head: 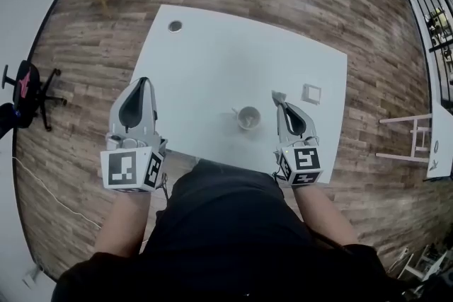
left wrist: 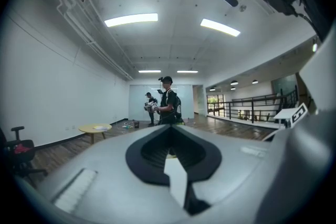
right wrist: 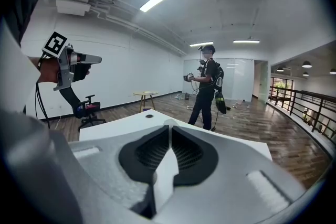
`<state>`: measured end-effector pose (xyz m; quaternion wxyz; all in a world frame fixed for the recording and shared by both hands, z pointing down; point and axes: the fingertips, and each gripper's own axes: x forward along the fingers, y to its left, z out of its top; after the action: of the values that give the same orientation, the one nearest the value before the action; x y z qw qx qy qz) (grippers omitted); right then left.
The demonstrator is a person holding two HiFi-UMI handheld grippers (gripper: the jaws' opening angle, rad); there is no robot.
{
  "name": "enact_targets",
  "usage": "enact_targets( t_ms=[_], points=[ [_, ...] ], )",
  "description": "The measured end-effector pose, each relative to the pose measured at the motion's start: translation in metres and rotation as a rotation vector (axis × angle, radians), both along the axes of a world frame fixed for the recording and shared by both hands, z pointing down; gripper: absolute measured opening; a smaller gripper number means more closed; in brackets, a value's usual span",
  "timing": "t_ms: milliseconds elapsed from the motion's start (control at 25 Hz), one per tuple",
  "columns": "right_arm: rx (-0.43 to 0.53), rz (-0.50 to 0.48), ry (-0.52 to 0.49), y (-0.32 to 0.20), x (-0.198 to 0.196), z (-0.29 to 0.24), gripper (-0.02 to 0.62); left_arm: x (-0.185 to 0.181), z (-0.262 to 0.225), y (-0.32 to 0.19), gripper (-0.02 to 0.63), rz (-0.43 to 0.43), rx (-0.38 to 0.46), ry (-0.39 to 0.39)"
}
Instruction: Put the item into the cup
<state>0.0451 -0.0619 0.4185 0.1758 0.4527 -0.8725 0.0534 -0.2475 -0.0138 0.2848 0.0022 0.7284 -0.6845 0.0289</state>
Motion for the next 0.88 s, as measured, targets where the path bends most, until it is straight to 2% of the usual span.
enact_targets(
  t_ms=[320, 880],
  points=[
    [0.002, -0.064, -0.002, 0.008, -0.016, -0.002, 0.018, -0.004, -0.003, 0.010, 0.006, -0.028, 0.002, -0.003],
    [-0.007, -0.142, -0.022, 0.025, -0.036, 0.002, 0.018, 0.011, -0.007, 0.000, 0.006, 0.005, 0.019, -0.017]
  ],
)
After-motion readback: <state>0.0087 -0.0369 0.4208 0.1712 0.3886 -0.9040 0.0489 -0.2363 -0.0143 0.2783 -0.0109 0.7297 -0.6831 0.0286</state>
